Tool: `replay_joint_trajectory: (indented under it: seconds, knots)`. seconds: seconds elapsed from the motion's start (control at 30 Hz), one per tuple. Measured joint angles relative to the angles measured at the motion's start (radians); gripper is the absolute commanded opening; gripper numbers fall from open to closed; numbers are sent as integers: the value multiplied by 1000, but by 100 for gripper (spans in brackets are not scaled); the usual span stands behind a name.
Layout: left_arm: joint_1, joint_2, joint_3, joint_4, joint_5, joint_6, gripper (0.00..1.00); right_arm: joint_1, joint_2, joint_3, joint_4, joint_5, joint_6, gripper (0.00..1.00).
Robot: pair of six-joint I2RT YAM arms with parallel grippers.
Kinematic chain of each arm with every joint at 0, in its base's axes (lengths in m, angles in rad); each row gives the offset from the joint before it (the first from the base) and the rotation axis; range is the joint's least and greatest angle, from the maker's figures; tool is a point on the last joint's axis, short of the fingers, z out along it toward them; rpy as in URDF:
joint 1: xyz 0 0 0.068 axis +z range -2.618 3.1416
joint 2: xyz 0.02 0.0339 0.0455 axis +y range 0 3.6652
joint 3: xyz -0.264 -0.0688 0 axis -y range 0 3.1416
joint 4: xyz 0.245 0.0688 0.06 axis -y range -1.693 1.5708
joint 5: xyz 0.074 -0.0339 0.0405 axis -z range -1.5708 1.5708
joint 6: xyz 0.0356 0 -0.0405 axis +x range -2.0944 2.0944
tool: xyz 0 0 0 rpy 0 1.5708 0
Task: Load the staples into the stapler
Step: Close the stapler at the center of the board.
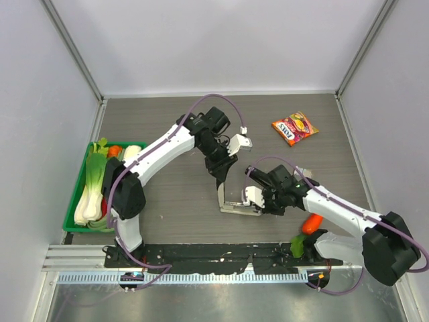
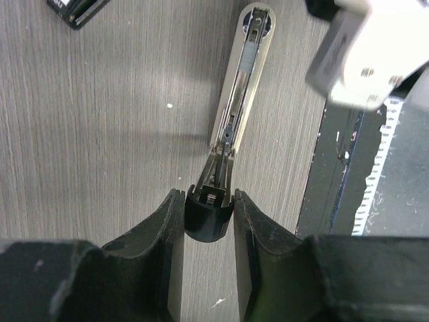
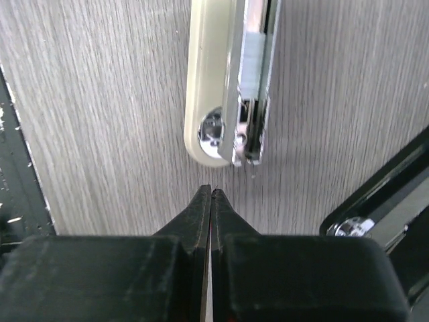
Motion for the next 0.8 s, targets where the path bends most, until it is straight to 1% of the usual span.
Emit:
replay_joint_trajectory:
  seconds: [0.2,0.4,0.57,0.8]
  knots:
    - [-25,54,59,1,5,-17,0,124,97,-14,111,99,6,3]
    - [-49,124,89,-7,14,-30,0,224,145,-5,235,208,28,4]
    - [-69,153,94,-11,21,-46,0,255,162,-6,291,264,44,4]
    - [-121,153,84,10,0,-78,0,259,150,-11,285,283,61,4]
